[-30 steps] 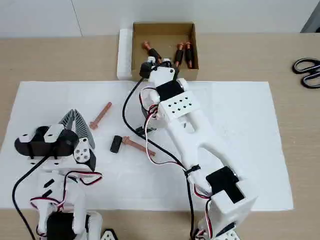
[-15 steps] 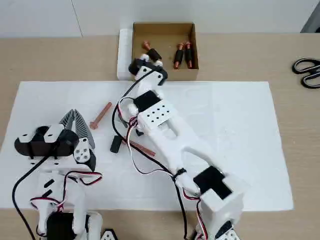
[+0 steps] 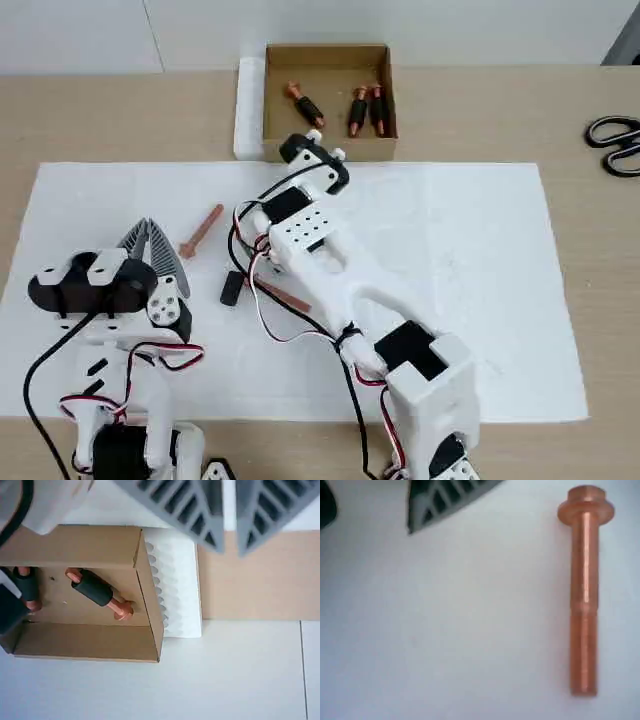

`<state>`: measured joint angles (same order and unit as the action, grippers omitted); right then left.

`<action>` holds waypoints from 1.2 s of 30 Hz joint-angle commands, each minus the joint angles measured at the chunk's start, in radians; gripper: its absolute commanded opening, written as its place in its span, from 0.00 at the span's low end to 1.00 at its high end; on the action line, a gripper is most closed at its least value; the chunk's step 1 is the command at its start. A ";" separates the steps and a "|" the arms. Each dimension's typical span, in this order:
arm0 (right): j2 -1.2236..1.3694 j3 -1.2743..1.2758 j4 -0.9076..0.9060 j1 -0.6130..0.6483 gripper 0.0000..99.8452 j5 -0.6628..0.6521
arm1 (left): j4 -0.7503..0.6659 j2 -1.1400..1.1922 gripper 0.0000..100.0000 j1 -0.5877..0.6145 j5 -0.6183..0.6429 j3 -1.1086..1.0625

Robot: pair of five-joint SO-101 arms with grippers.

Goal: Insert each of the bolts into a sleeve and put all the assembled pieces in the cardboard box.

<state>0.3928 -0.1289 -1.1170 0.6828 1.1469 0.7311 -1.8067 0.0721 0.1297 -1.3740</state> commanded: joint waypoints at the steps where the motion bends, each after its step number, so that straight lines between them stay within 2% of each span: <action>1: 0.015 -0.008 0.021 0.004 0.26 0.020 | -0.005 -0.011 0.01 0.005 0.003 0.008; 11: 0.133 -0.012 0.047 -0.079 0.26 0.015 | -0.005 -0.011 0.01 0.005 0.003 0.007; 28: 0.174 -0.008 0.064 -0.154 0.26 0.014 | -0.005 -0.011 0.01 0.003 0.003 0.008; 30: 0.174 -0.008 0.064 -0.165 0.23 0.012 | -0.005 -0.011 0.01 0.003 0.003 0.008; 34: 0.171 -0.008 0.064 -0.180 0.06 0.012 | -0.005 -0.011 0.01 0.002 0.003 0.008; 36: 0.171 -0.008 0.065 -0.186 0.00 0.012 | -0.005 -0.011 0.01 0.000 0.003 0.008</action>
<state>0.5278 -0.1289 -1.0863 0.5769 1.1638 0.7311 -1.8067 0.0721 0.1297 -1.3740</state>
